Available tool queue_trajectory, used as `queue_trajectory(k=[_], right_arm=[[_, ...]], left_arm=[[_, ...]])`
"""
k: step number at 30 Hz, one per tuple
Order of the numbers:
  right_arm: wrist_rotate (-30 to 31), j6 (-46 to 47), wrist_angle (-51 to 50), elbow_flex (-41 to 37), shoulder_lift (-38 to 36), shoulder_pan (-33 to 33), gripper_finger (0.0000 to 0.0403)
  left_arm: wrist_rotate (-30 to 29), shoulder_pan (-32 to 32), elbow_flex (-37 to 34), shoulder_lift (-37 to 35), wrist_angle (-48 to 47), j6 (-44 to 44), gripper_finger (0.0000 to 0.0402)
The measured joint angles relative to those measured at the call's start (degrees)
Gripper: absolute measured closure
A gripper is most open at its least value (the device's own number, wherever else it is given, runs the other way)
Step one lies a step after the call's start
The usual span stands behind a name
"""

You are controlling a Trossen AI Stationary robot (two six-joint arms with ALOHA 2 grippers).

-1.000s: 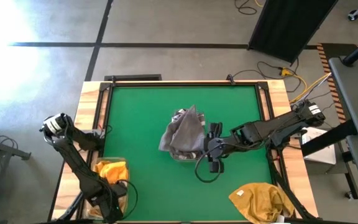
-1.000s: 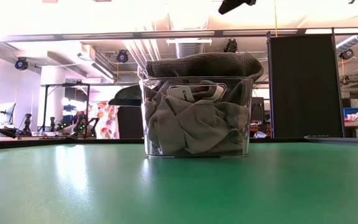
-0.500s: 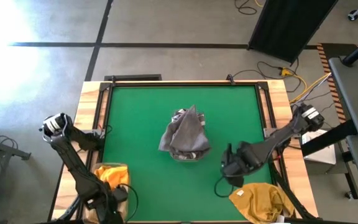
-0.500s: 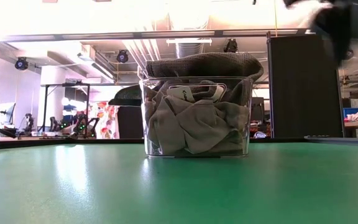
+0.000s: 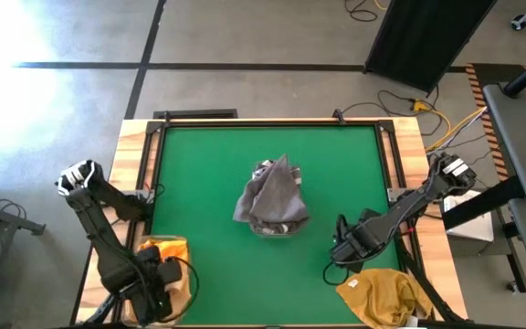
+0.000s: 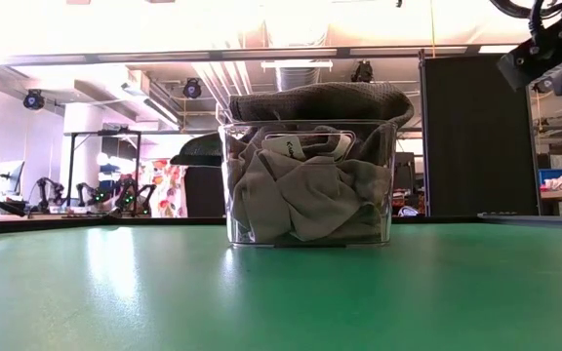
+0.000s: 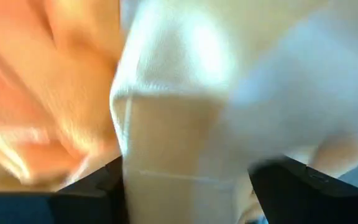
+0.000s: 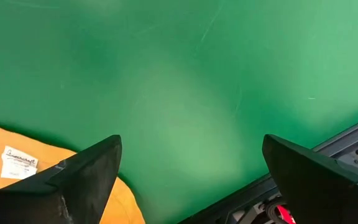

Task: Sort towels by color in basket
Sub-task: Put the yellow checkered towel into the bottom transparent bin

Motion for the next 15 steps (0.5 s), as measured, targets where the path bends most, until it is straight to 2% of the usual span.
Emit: queue_trajectory(k=[6,12,15], right_arm=[[-0.04,0.57,0.05,0.0,-0.02,0.0,0.0021],[0.03,-0.42,0.16,0.0,-0.04,0.0,0.0021],[0.07,-0.85,0.16,0.0,-0.07,0.0,0.0021]], left_arm=[[-14.27,-0.13,7.15,0.3,-6.8,2.87,0.0161],[-21.93,-1.08,9.67,0.54,-7.17,5.62,0.0161],[-23.84,-1.56,9.66,0.54,-7.24,5.49,0.0161]])
